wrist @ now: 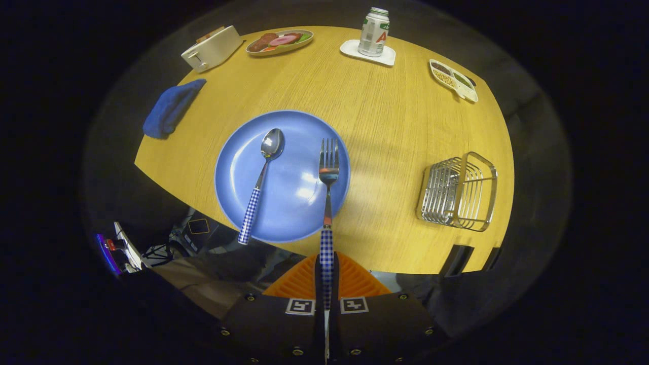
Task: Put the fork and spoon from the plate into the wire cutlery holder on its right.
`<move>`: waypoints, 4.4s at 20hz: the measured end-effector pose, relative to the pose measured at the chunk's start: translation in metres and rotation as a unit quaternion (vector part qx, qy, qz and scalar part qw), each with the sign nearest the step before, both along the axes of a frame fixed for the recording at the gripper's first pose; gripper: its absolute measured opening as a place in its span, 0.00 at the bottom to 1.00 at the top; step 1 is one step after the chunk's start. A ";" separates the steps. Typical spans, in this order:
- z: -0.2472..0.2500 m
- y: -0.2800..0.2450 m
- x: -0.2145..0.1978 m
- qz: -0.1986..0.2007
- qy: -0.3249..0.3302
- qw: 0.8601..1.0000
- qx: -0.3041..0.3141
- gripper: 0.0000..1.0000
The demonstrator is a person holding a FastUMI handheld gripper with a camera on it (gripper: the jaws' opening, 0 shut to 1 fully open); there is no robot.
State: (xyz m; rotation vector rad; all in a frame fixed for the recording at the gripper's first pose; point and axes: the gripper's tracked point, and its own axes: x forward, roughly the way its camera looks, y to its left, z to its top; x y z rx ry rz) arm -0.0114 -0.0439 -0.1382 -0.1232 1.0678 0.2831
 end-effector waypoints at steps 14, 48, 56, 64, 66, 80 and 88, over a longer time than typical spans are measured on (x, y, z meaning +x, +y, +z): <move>0.039 -0.139 -0.054 -0.035 0.074 0.997 -0.010 0.04; 0.008 -0.177 0.067 -0.002 0.257 0.964 -0.074 0.09; 0.024 -0.180 0.072 -0.047 0.221 0.973 -0.050 0.17; 0.076 -0.149 0.046 -0.083 0.126 0.988 -0.005 0.18; 0.089 -0.127 0.031 -0.074 0.105 0.992 0.003 0.18; 0.044 0.038 -0.007 -0.024 0.093 0.994 0.052 0.17; 0.016 0.077 0.005 -0.017 0.091 0.994 0.060 0.18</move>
